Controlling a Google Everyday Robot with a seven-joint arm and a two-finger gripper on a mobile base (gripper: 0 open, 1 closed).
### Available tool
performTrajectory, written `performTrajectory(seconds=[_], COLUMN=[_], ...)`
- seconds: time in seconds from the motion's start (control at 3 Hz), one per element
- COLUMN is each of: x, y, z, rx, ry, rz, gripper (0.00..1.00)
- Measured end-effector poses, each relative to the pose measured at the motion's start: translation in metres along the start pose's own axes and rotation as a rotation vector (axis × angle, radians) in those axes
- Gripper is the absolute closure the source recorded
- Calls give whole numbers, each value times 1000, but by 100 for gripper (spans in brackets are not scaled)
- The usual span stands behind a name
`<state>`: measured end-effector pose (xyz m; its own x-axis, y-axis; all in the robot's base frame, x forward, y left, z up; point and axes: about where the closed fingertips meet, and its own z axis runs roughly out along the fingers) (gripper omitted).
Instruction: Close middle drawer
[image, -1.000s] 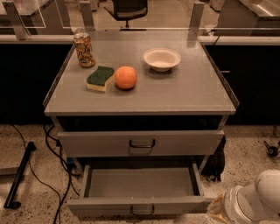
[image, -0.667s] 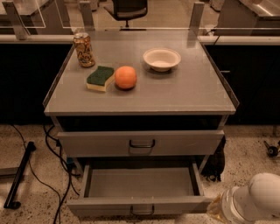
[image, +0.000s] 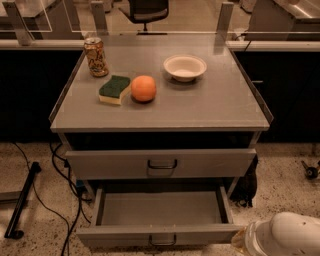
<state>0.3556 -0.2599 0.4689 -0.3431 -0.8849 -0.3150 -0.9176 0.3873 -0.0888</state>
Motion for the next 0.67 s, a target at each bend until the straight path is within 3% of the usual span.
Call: performTrajectory(seconds=[0.33, 0.67], x=[7, 7], y=[7, 7], z=[49, 50], rx=[-39, -38], ry=[-25, -25], rz=[7, 6], gripper=[100, 100])
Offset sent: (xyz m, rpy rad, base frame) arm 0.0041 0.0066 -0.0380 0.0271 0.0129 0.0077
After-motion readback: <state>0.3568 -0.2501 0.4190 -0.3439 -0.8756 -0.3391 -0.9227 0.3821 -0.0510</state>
